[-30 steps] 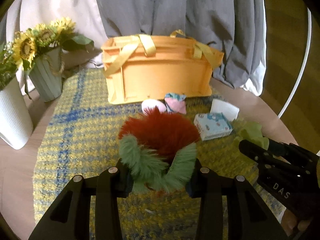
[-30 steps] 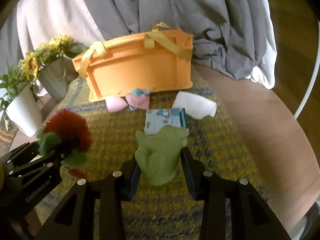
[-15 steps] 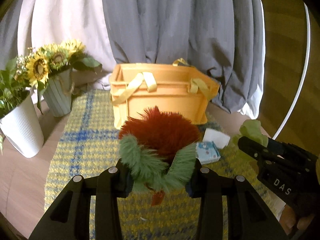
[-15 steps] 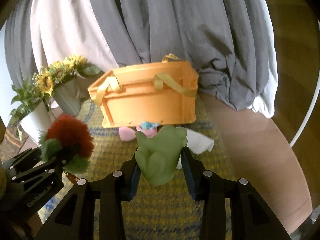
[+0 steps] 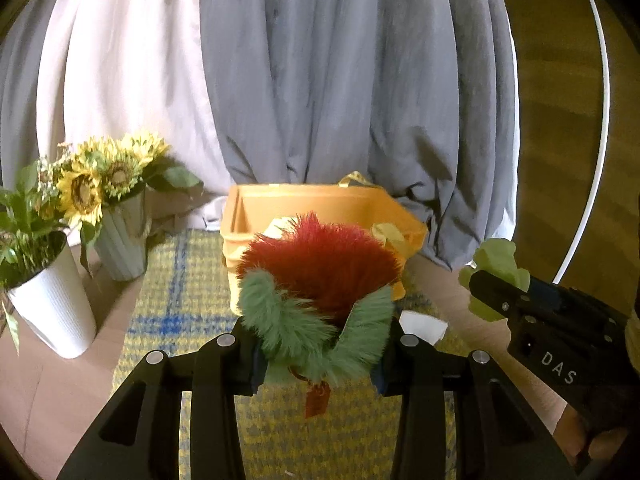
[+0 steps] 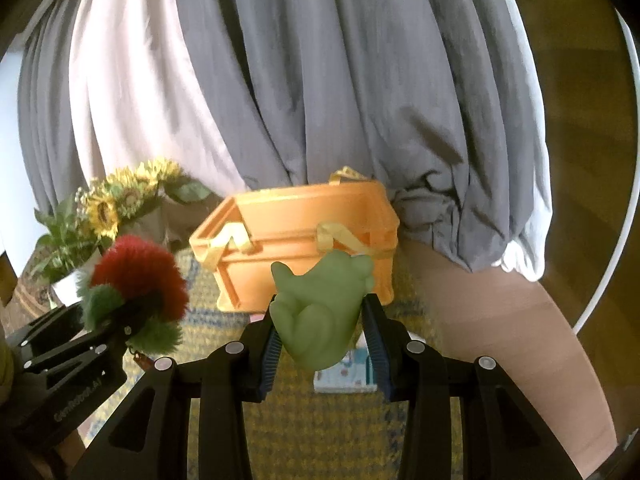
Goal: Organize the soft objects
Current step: 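Lift both held items over the orange crate and open both tools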
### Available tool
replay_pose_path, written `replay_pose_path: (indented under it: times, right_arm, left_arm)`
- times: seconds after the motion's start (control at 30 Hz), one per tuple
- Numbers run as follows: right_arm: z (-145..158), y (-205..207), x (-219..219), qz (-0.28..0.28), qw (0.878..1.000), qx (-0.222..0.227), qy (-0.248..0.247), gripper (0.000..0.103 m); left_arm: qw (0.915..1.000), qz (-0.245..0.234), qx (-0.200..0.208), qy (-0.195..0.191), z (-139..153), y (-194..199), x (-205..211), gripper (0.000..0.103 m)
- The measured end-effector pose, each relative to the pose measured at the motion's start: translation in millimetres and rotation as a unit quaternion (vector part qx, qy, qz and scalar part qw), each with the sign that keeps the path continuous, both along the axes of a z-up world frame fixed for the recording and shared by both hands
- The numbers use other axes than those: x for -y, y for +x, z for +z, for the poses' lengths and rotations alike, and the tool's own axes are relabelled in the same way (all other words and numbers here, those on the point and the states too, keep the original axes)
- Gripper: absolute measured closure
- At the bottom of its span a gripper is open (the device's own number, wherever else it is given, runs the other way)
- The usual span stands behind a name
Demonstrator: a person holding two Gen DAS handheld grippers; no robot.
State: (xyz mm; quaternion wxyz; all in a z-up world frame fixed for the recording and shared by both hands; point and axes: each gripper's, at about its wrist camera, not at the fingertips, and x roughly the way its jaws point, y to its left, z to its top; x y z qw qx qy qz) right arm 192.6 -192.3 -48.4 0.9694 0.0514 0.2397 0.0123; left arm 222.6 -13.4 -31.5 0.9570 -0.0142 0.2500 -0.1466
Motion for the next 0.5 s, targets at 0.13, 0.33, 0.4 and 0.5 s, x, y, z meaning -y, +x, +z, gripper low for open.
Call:
replay_pose_path:
  times: [0.13, 0.33, 0.4, 0.5]
  right_arm:
    - [10, 3, -1, -0.001, 1.000, 0.017, 0.001, 0.063]
    - [21, 10, -1, -0.002, 0.999, 0.037, 0.006, 0.063]
    - [24, 14, -2, -0.002, 0.999, 0.043, 0.008, 0.063]
    - [28, 19, -1, 0.000, 0.999, 0.051, 0.010, 0.063]
  left_arm:
    - [0.9999, -0.002, 0.016, -0.002, 9, 3, -1, 0.064]
    - [0.9992, -0.006, 0.038, -0.004, 21, 9, -1, 0.064]
    - [0.9990, -0.006, 0.044, -0.004, 23, 13, -1, 0.064]
    - [0.9986, -0.006, 0.053, -0.004, 27, 19, -1, 0.064]
